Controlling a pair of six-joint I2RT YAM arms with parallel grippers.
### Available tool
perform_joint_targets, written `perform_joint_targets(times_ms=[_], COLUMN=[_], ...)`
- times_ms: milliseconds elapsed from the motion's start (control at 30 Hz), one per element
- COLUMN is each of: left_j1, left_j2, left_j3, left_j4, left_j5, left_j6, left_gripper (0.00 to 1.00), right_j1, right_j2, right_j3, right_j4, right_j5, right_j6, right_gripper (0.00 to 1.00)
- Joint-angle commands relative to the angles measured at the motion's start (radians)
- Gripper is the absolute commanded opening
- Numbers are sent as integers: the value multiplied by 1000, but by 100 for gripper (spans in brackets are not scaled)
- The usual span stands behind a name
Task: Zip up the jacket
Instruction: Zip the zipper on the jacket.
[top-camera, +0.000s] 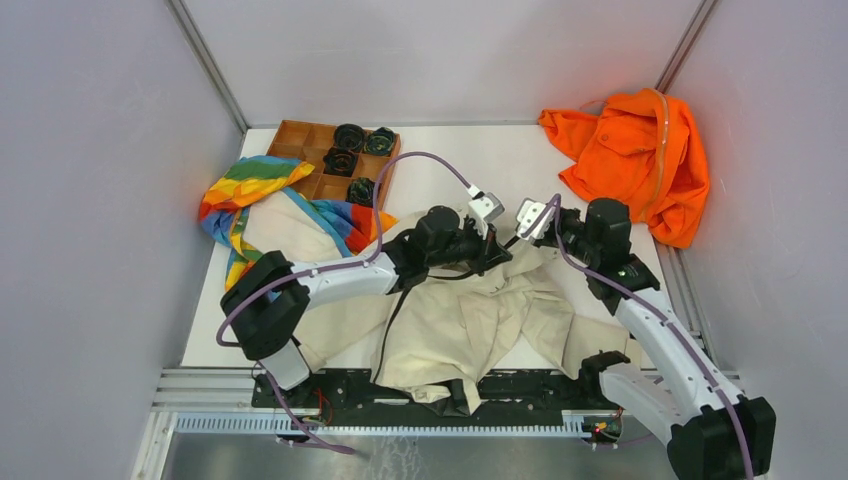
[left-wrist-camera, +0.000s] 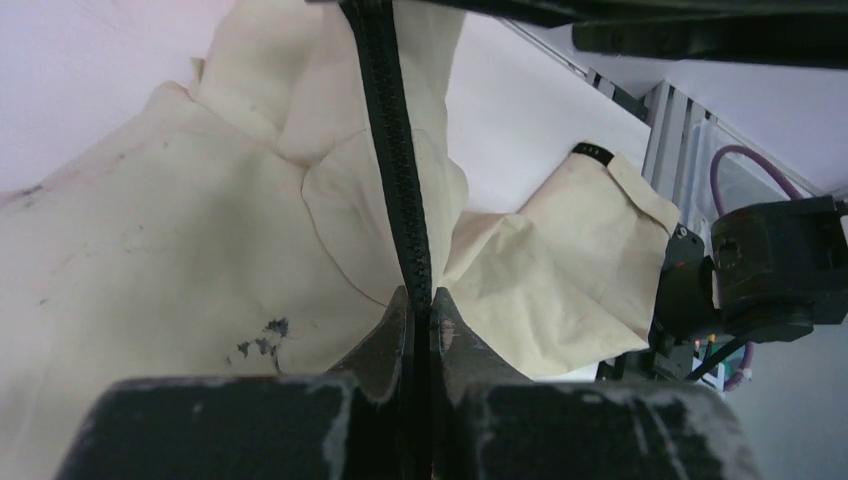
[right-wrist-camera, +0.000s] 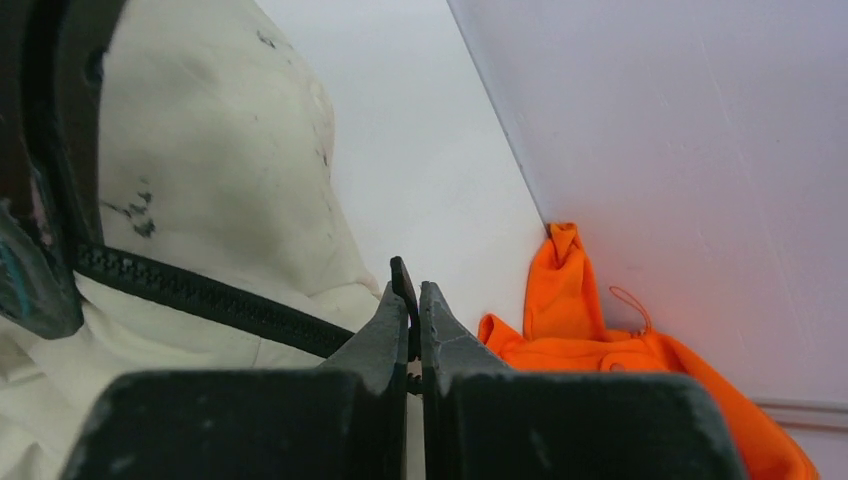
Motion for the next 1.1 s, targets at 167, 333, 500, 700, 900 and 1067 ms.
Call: perform_joint_targets(times_ms=[167, 333, 500, 700, 900, 1067], left_j1=[19, 31, 40, 45, 49, 55], left_j2=[-67, -57, -36, -30, -23, -13], left_j3=[-75, -87, -104, -128, -144, -145], left_j4=[-134, -155, -184, -218, -232, -253], left_j5=[101, 141, 181, 199, 221, 234], left_j6=[-63, -63, -54, -35, -34, -29], left_gripper=[2, 2, 2, 2, 2, 2], right_j1=[-238, -241, -246, -261, -269, -269], right_j2=[120, 158, 181, 201, 207, 214], right_j3=[86, 111, 130, 135, 130, 135], right_j4=[243, 286, 320, 355, 360, 368], right_j5=[249, 262, 272, 295, 309, 320], right_j6=[-295, -355, -417, -460, -465, -472], right_gripper=[0, 0, 0, 0, 0, 0])
